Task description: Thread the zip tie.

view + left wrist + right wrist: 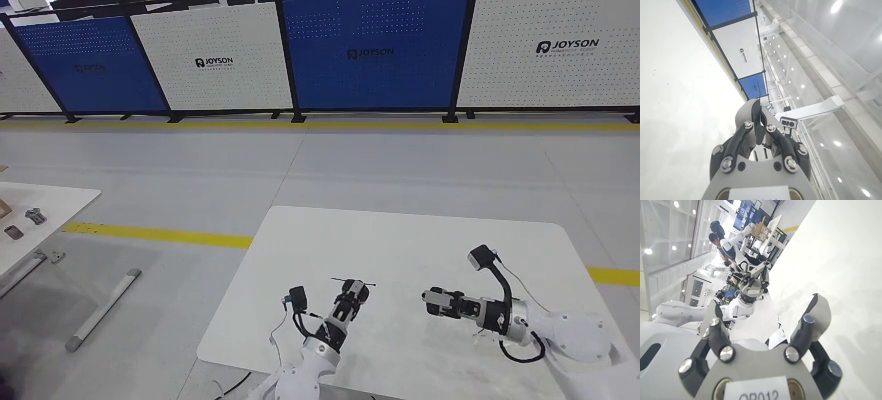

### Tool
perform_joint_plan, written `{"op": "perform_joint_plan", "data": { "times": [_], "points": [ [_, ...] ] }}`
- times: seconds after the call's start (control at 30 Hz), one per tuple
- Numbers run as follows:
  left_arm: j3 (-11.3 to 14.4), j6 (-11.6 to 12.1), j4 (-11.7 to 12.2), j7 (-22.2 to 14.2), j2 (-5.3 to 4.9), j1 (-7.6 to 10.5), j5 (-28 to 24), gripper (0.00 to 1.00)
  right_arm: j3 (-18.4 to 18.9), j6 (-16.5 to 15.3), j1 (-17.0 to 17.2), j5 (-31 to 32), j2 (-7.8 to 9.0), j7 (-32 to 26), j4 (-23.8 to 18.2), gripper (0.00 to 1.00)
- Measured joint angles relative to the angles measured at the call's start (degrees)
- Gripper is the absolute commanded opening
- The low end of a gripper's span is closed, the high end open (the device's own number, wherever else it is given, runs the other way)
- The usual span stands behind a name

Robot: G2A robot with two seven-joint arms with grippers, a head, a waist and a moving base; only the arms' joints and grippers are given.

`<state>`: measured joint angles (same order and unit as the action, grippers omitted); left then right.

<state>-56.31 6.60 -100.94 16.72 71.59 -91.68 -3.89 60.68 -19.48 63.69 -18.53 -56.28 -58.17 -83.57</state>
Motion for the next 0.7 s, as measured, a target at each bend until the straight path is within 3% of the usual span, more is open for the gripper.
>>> {"op": "perform_joint_plan", "data": {
  "times": [0.07,0.2,0.3,0.43,0.5,0.57,0.7],
  "points": [
    [-0.9,0.1,-0.6,-2.0,-0.15,0.00,-0.8,0.00,0.0,0.0,0.0,0.0,0.00,0.0,0.0,1.00],
    [-3.9,0.5,-3.1,-8.6,-1.23,-0.63,3.8,0.00,0.0,0.0,0.0,0.0,0.00,0.0,0.0,1.00],
    [-7.8,-1.9,-7.8,-16.0,-2.40,-2.18,5.4,0.00,0.0,0.0,0.0,0.0,0.00,0.0,0.0,1.00],
    [-13.4,-7.3,-14.9,-26.6,-3.93,-4.80,6.7,0.00,0.0,0.0,0.0,0.0,0.00,0.0,0.0,1.00],
    [-15.6,-10.0,-17.0,-30.4,-4.33,-5.17,5.6,0.00,0.0,0.0,0.0,0.0,0.00,0.0,0.0,1.00],
    [-17.1,-12.1,-18.2,-31.8,-4.44,-5.19,3.0,0.00,0.0,0.0,0.0,0.0,0.00,0.0,0.0,1.00],
    [-17.1,-12.1,-18.2,-31.5,-4.42,-5.16,3.2,0.00,0.0,0.0,0.0,0.0,0.00,0.0,0.0,1.00]
  ]
}}
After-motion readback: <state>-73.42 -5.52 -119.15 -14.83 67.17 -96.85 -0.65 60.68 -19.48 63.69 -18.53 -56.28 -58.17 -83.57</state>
